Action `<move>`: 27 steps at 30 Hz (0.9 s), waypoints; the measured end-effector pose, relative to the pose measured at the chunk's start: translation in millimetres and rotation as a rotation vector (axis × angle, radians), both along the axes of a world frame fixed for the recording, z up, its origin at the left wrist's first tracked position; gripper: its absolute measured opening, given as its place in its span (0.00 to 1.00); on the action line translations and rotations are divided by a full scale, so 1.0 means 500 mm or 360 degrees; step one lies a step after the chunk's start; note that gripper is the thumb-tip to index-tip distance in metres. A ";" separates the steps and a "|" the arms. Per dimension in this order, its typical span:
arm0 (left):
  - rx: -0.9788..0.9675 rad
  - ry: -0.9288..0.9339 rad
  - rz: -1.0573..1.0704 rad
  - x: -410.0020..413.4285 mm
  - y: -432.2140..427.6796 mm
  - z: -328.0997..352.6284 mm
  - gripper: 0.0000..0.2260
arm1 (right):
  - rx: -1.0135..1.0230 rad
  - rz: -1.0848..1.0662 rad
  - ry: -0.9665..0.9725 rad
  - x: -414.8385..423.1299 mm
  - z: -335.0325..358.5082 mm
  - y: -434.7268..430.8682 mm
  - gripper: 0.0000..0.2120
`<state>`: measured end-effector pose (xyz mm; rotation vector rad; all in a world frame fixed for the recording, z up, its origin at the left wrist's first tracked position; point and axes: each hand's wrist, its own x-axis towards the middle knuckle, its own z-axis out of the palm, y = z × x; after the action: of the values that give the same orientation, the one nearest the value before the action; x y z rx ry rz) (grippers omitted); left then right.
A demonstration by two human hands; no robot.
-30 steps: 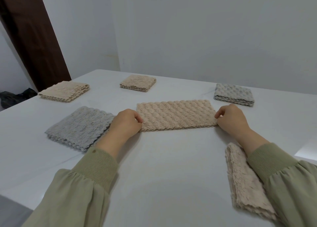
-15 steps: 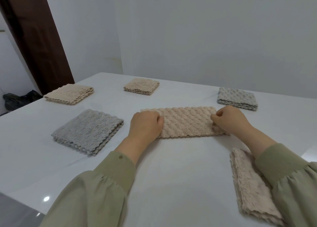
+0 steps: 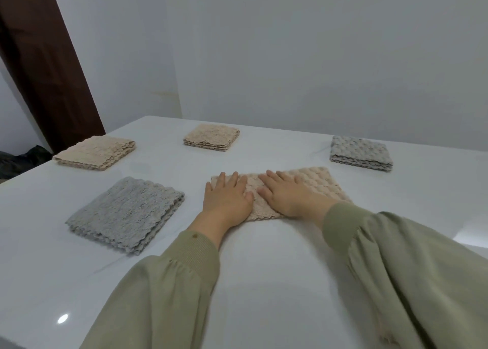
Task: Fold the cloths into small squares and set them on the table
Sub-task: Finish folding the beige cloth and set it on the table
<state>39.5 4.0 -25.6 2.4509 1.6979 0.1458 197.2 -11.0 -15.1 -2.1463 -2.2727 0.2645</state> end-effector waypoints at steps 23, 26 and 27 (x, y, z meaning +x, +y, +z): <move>0.0249 -0.0490 -0.0382 -0.078 -0.047 0.044 0.07 | 0.0385 -0.0298 0.0104 0.066 0.091 -0.113 0.11; 0.0173 -0.0359 -0.0423 -0.089 -0.065 0.047 0.08 | 0.0133 -0.0210 0.0096 0.054 0.081 -0.148 0.11; 0.0197 -0.0288 -0.0420 -0.089 -0.069 0.048 0.08 | 0.0093 -0.0194 0.0072 0.053 0.079 -0.155 0.11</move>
<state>-5.0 -30.5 -1.6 2.6297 1.3168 0.4366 223.7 -88.6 24.5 -2.2153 -2.0886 0.2398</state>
